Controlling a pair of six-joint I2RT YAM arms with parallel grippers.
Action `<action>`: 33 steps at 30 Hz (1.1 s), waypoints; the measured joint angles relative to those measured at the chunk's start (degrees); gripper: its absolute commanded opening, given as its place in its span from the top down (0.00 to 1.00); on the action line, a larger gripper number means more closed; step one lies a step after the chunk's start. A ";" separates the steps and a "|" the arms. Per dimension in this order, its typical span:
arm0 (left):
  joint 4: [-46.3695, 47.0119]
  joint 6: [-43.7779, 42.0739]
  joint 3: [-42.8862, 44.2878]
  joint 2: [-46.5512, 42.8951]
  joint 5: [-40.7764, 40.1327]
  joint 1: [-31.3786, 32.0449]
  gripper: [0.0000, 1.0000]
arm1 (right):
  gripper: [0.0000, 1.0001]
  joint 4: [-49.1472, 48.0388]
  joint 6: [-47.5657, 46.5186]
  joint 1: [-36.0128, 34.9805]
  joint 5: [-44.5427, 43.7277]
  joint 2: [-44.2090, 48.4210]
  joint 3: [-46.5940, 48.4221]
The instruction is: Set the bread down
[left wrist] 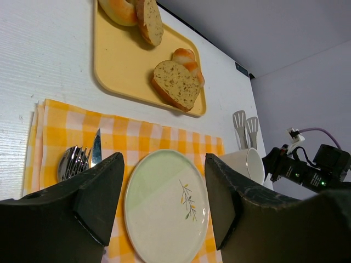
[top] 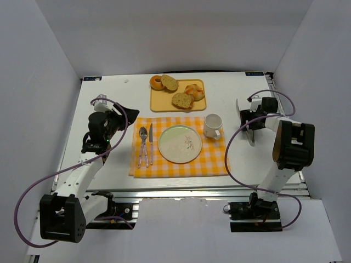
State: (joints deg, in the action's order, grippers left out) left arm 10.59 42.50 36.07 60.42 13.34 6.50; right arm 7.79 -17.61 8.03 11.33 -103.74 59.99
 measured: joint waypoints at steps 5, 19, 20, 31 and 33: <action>-0.04 -0.02 0.00 0.00 -0.02 0.00 0.30 | 0.37 -2.62 0.63 -1.33 -3.41 -2.23 1.79; 0.00 -0.04 0.00 -0.09 -0.02 0.00 0.30 | 0.85 3.82 -3.56 -1.73 -0.04 -1.73 5.68; 0.02 -0.04 0.00 -0.09 -0.02 0.00 0.30 | 0.81 5.35 -3.67 -1.70 1.73 -1.27 7.02; 0.55 0.00 0.00 -0.11 -0.02 0.00 0.30 | 0.54 13.55 -3.10 -8.52 14.38 -0.66 33.27; 0.52 0.00 0.00 -0.13 -0.04 0.00 0.30 | 0.53 15.28 -3.19 -11.02 15.21 -1.40 36.76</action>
State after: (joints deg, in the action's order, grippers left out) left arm 11.11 42.50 36.07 60.29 13.30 6.50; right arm 23.07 -20.80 -2.98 26.55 -105.14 96.75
